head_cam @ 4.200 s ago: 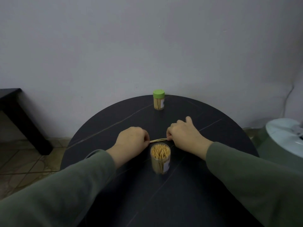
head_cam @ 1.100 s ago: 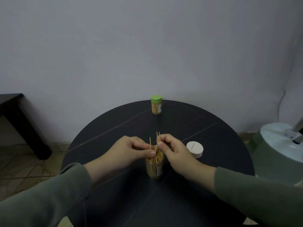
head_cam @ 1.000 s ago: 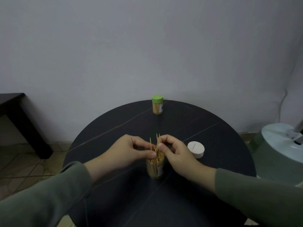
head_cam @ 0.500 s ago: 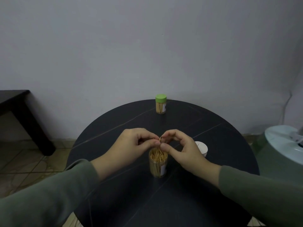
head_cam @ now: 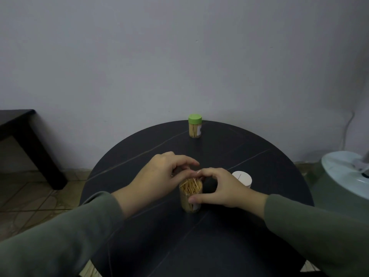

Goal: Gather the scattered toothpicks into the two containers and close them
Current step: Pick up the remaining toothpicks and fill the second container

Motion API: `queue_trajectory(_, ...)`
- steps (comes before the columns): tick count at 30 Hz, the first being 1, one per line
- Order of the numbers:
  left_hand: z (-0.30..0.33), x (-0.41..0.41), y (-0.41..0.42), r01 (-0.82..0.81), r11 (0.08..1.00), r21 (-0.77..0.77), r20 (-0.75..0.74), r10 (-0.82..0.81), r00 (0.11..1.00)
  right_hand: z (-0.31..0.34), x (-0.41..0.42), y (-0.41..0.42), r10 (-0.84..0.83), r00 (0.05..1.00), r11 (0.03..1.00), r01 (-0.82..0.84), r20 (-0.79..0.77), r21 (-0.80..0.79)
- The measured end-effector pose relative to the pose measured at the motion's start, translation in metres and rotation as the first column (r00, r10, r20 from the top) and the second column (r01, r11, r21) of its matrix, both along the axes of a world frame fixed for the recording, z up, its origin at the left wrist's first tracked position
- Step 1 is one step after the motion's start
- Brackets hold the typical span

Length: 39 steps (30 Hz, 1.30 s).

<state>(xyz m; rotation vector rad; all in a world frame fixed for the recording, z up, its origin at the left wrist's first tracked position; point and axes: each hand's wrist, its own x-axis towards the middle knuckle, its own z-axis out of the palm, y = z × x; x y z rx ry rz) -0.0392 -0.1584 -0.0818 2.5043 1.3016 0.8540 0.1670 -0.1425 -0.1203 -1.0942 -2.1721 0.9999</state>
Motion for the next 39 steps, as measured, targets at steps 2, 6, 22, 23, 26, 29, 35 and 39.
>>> queue_trajectory(2, -0.003, -0.001, 0.003, 0.057, 0.998, 0.036, -0.093, -0.054, 0.994, 0.002, 0.000, -0.001, 0.013, 1.000, 1.000, -0.013, -0.008, 0.004)
queue_trajectory(6, -0.009, -0.004, 0.005, 0.125, 0.992, 0.006, -0.187, -0.122, 0.975, 0.004, 0.000, -0.001, 0.021, 1.000, 1.000, -0.021, -0.007, 0.004)
queue_trajectory(22, 0.003, 0.012, 0.006, -0.044, 0.843, -0.536, 0.197, 0.175, 0.965, 0.005, -0.003, 0.004, 0.075, 0.995, 0.980, -0.086, -0.063, -0.182)
queue_trajectory(23, 0.004, 0.013, 0.007, -0.052, 0.840, -0.541, 0.200, 0.188, 0.962, 0.005, -0.002, 0.004, 0.078, 0.995, 0.978, -0.089, -0.067, -0.187)
queue_trajectory(26, 0.006, 0.016, 0.010, -0.069, 0.831, -0.552, 0.191, 0.207, 0.959, 0.006, -0.003, 0.004, 0.081, 0.995, 0.979, -0.091, -0.062, -0.183)
queue_trajectory(29, 0.007, 0.022, 0.008, -0.109, 0.857, -0.504, 0.127, 0.199, 0.972, 0.006, -0.003, 0.004, 0.082, 0.994, 0.979, -0.094, -0.073, -0.182)
queue_trajectory(35, 0.003, 0.034, 0.008, -0.113, 0.882, -0.458, 0.183, 0.218, 0.959, 0.006, -0.003, 0.004, 0.087, 0.993, 0.978, -0.099, -0.074, -0.185)
queue_trajectory(39, 0.007, 0.028, 0.007, 0.055, 0.848, -0.527, 0.473, 0.239, 0.848, 0.007, -0.003, 0.004, 0.089, 0.994, 0.977, -0.100, -0.065, -0.189)
